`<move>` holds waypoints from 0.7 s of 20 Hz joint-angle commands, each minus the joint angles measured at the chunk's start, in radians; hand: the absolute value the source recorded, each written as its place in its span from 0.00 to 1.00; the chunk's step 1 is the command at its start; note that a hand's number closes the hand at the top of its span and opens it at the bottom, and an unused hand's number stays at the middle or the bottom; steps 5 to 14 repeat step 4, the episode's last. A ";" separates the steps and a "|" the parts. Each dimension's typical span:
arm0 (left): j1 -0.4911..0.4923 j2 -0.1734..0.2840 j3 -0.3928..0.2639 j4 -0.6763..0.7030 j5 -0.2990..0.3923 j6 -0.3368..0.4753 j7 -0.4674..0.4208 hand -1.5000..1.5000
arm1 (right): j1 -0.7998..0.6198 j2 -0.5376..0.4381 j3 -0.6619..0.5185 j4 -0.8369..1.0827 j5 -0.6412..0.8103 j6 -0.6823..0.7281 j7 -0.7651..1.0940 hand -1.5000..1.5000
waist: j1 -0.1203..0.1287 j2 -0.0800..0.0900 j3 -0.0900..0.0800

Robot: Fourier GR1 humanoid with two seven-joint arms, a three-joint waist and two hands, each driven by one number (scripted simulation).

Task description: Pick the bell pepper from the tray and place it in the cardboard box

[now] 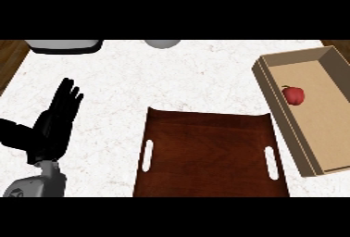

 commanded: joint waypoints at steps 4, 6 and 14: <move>-0.015 -0.001 -0.007 -0.015 -0.019 0.019 0.025 0.50 | 0.130 -0.058 -0.028 -0.035 -0.113 0.039 -0.042 0.00 | 0.003 0.000 0.000; -0.015 -0.001 -0.007 -0.015 -0.019 0.019 0.025 0.50 | 0.130 -0.058 -0.028 -0.035 -0.113 0.039 -0.042 0.00 | 0.003 0.000 0.000; -0.015 -0.001 -0.007 -0.015 -0.019 0.019 0.025 0.50 | 0.130 -0.058 -0.028 -0.035 -0.113 0.039 -0.042 0.00 | 0.003 0.000 0.000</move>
